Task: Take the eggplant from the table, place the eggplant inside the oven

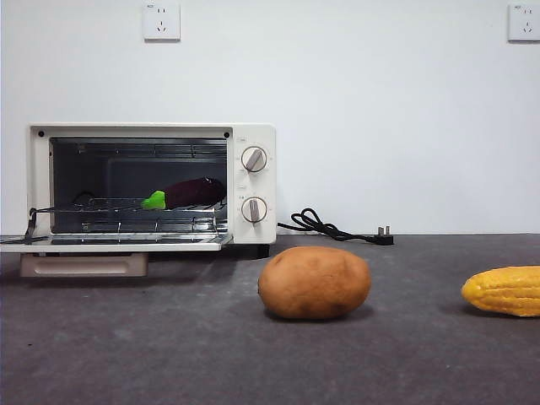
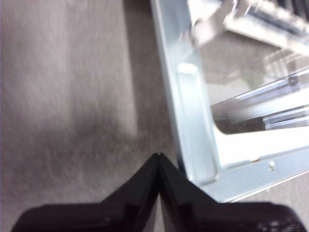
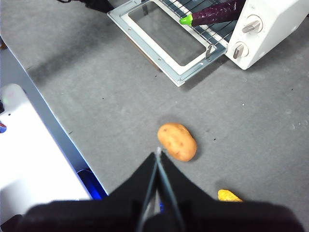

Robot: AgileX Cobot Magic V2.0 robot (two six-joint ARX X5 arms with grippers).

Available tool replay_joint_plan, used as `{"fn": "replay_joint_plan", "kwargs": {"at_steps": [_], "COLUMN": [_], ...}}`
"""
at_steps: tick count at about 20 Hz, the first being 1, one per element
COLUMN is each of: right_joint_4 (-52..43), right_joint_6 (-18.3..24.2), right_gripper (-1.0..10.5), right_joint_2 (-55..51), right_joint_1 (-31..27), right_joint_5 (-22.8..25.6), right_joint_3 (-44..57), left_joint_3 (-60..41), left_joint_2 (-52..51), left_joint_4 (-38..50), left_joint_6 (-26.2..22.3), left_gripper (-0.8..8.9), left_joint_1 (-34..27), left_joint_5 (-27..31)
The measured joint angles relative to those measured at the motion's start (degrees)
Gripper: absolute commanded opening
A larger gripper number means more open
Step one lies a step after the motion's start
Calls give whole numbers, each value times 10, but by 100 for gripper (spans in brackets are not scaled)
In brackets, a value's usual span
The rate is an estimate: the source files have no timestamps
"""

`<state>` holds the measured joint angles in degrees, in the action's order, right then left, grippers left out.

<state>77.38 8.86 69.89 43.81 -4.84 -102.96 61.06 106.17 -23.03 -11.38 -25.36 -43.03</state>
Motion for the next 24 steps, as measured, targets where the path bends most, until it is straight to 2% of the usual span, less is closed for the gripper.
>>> {"fn": "replay_joint_plan", "kwargs": {"at_steps": [15, 24], "right_joint_4": [0, 0], "right_joint_6": [0, 0], "right_gripper": [-12, -12], "right_joint_2": [0, 0], "right_joint_1": [0, 0], "right_joint_5": [0, 0], "right_joint_3": [0, 0], "left_joint_3": [-16, -16], "left_joint_2": [0, 1], "left_joint_4": [42, 58], "left_joint_6": [19, 37], "left_gripper": [-6, -6], "left_joint_1": [0, -8], "left_joint_5": [-41, -105]}}
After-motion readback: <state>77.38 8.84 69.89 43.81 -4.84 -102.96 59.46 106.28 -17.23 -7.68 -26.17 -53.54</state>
